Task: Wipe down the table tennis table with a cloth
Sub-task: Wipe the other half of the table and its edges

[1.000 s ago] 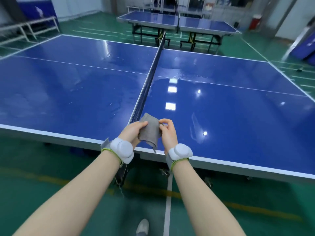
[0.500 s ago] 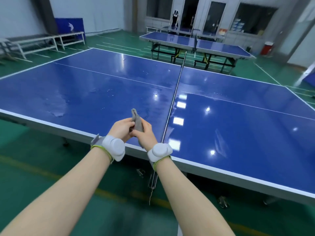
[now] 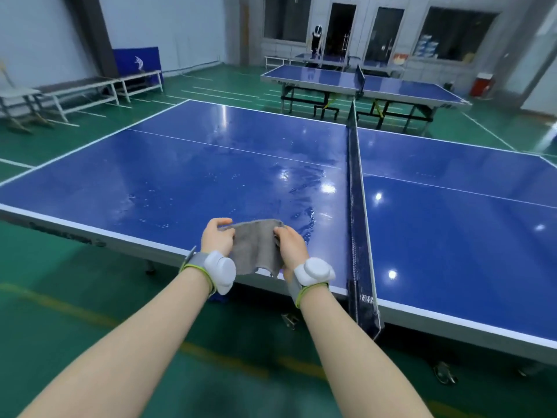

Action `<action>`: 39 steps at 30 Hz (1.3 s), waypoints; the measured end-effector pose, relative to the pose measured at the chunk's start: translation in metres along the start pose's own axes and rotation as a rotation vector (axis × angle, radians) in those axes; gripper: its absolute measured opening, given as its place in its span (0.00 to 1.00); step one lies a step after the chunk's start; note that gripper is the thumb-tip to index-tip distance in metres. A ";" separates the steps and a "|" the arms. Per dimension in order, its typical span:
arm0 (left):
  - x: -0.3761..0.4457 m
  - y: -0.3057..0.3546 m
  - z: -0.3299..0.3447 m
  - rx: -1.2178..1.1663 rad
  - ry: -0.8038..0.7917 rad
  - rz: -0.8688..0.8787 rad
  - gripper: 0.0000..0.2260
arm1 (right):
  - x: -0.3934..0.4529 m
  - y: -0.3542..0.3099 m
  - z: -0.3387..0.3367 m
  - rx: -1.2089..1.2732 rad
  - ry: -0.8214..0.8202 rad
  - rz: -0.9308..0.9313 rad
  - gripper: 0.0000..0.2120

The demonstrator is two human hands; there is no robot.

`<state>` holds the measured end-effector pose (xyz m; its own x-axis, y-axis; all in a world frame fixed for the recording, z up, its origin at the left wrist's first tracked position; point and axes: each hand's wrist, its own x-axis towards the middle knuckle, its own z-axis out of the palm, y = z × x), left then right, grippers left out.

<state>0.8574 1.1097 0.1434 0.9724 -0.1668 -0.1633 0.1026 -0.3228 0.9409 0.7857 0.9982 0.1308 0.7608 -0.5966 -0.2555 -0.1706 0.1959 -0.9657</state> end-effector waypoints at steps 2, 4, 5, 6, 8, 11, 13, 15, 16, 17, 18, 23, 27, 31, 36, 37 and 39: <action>0.010 -0.012 -0.001 0.053 0.032 -0.044 0.16 | 0.001 -0.002 0.008 0.128 -0.026 0.071 0.11; 0.015 -0.018 0.000 0.182 0.019 -0.120 0.17 | 0.002 -0.006 0.013 0.241 -0.108 0.113 0.08; 0.018 -0.018 0.002 0.221 -0.043 -0.146 0.18 | 0.003 -0.008 0.015 0.274 -0.154 0.130 0.07; 0.017 -0.017 0.004 0.233 -0.135 -0.152 0.20 | 0.002 -0.011 0.014 0.288 -0.201 0.128 0.05; 0.019 -0.011 0.009 0.127 -0.327 -0.174 0.22 | 0.009 -0.011 0.017 0.326 -0.273 0.130 0.02; 0.020 -0.010 0.014 -0.341 -0.462 -0.394 0.22 | 0.025 -0.007 0.025 0.375 -0.337 0.181 0.03; 0.029 -0.019 0.023 -0.572 -0.473 -0.455 0.21 | 0.039 0.000 0.029 0.430 -0.314 0.218 0.07; 0.037 -0.022 0.025 -0.681 -0.478 -0.447 0.21 | 0.052 0.005 0.030 0.508 -0.296 0.249 0.09; 0.043 -0.020 0.024 -0.712 -0.473 -0.455 0.22 | 0.059 0.007 0.029 0.512 -0.302 0.262 0.10; 0.053 -0.020 0.026 -0.719 -0.476 -0.469 0.24 | 0.067 0.007 0.027 0.474 -0.315 0.270 0.10; 0.062 -0.018 0.027 -0.713 -0.491 -0.484 0.26 | 0.076 0.008 0.025 0.409 -0.325 0.275 0.09; 0.107 -0.012 0.049 -0.556 -0.492 -0.469 0.15 | 0.119 0.008 0.012 0.181 -0.278 0.204 0.08; 0.140 -0.003 0.086 -0.487 -0.522 -0.495 0.15 | 0.169 0.014 -0.014 0.096 -0.038 0.194 0.07; 0.155 -0.003 0.122 -0.457 -0.572 -0.519 0.14 | 0.192 0.037 -0.038 0.129 -0.066 0.309 0.04; 0.159 -0.020 0.167 -0.338 -0.630 -0.620 0.12 | 0.196 0.065 -0.071 0.186 0.068 0.385 0.05; 0.158 -0.021 0.175 -0.309 -0.652 -0.632 0.11 | 0.196 0.069 -0.076 0.176 0.103 0.383 0.06; 0.158 -0.021 0.190 -0.220 -0.690 -0.627 0.10 | 0.200 0.076 -0.085 0.149 0.173 0.385 0.07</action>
<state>0.9694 0.9133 0.0417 0.3965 -0.5576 -0.7293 0.6680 -0.3697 0.6458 0.8716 0.8271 0.0027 0.5408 -0.5773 -0.6117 -0.3197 0.5316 -0.7843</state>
